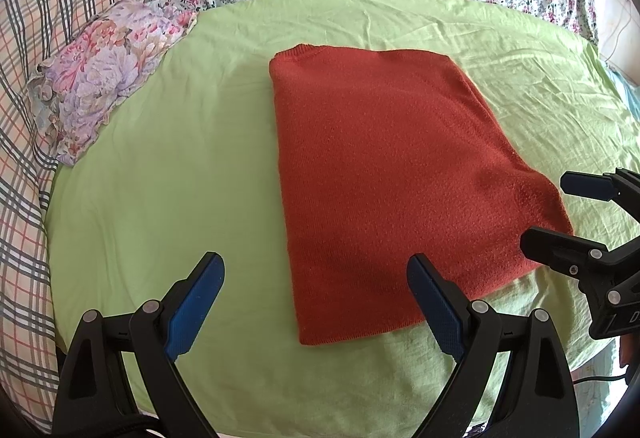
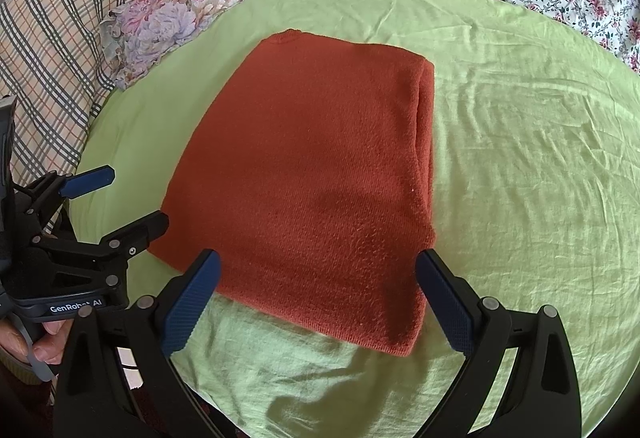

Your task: Fold small clothes

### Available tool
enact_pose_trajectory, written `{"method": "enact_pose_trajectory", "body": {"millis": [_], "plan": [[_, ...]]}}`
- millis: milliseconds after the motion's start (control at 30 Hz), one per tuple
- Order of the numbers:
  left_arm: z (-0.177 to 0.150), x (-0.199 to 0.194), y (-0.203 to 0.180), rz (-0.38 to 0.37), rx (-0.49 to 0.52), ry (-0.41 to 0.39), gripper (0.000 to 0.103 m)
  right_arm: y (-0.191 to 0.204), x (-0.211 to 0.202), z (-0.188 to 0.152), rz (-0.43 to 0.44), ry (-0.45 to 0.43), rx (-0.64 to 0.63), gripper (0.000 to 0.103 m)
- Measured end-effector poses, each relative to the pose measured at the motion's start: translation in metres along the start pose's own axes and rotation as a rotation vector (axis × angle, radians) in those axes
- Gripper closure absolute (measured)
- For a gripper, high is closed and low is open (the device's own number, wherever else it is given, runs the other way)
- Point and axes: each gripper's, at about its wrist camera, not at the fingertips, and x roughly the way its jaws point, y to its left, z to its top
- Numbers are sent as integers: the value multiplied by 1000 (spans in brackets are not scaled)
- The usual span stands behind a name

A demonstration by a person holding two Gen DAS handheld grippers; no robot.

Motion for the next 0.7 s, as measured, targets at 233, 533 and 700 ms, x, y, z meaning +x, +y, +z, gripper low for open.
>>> {"method": "enact_pose_trajectory", "body": {"millis": [233,533,700], "plan": [[2,-1,-1,-2,4,-1,10,1,-1,0,-1,0,-1,5],[5,0,-1,-2,8,-4,10,0,-2,4,-4,0,-3,5],[10,6,4,-25,-16,3,10,-12,0,13,-9,-3,11,5]]}}
